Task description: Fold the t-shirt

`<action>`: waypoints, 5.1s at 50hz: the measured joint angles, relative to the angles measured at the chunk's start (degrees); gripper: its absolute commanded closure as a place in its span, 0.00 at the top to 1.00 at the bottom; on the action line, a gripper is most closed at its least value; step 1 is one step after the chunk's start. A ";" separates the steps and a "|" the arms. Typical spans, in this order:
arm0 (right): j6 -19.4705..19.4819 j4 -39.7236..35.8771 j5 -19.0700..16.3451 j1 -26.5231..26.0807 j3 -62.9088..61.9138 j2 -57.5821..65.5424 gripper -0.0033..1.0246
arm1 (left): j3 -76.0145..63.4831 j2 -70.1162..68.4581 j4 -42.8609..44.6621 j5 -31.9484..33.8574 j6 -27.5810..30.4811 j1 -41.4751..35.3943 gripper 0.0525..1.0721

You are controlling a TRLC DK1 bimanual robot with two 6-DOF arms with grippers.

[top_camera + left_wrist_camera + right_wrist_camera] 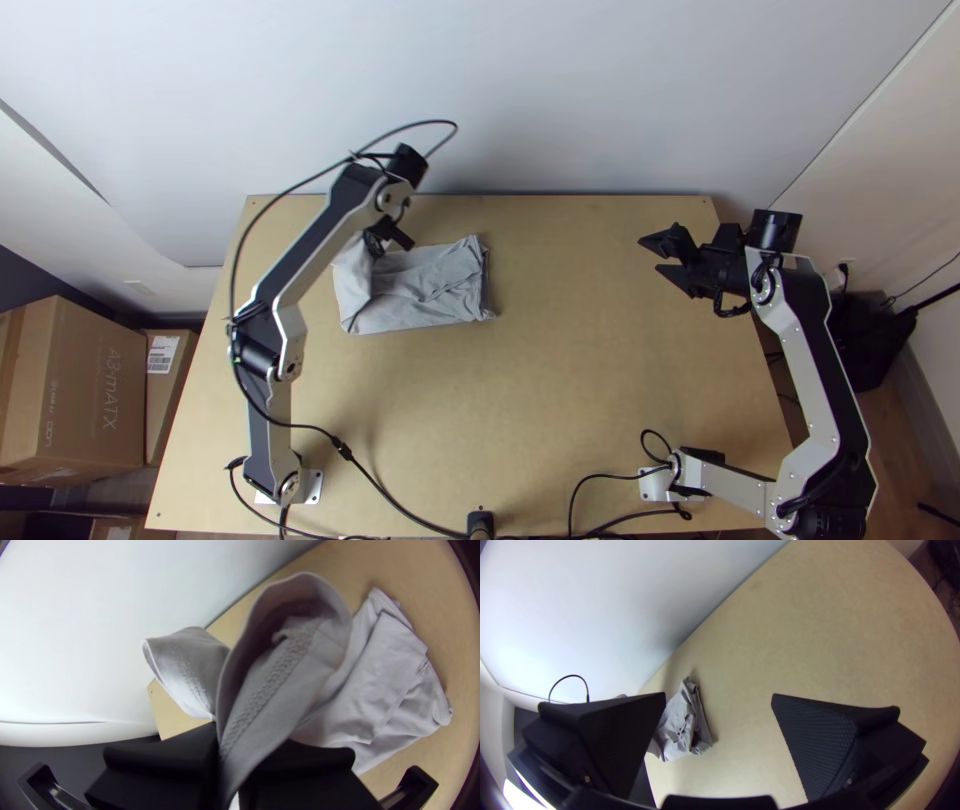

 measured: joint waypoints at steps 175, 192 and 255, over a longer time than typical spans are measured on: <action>-1.29 3.67 8.15 46.40 29.20 46.03 0.02 | -22.75 -32.00 -7.87 36.20 -5.20 45.51 0.96; -1.75 3.58 8.44 48.17 15.43 34.64 0.74 | -27.15 -33.99 -6.03 36.22 -3.72 47.15 0.96; -10.05 3.78 4.28 38.88 44.81 60.22 0.91 | -22.58 -34.60 -4.92 36.15 -0.55 53.79 0.96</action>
